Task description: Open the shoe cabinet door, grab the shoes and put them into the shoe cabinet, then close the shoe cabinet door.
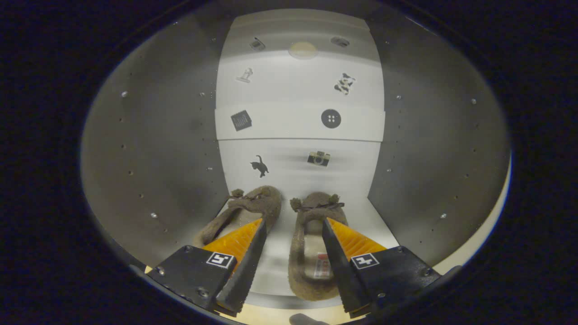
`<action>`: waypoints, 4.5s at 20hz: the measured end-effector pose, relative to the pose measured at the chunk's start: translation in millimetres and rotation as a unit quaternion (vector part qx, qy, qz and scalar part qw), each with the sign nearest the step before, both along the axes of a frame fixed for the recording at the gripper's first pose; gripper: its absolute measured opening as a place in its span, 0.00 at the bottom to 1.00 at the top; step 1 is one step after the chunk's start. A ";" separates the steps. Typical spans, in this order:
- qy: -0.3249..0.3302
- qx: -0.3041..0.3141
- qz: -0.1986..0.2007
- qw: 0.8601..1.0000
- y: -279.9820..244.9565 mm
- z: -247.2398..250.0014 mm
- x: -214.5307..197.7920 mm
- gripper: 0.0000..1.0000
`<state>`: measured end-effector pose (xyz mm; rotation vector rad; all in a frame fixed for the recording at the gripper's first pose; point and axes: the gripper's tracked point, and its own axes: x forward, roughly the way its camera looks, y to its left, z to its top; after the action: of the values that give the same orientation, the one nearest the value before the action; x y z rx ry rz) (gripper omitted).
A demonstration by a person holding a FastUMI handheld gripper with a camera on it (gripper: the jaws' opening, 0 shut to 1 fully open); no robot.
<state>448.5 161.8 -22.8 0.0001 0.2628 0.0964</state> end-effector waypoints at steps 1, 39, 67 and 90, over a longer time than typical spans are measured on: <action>-0.005 0.000 0.001 1.000 -0.3 4.2 -9.5 0.80; -0.135 0.031 -0.123 0.983 -300.9 50.1 -498.4 1.00; -0.116 0.044 -0.043 0.991 -296.0 52.9 -406.4 0.94; -0.097 0.052 0.053 0.993 -94.7 54.9 -372.8 0.97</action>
<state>75.7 67.1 32.1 0.0794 0.0623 0.2133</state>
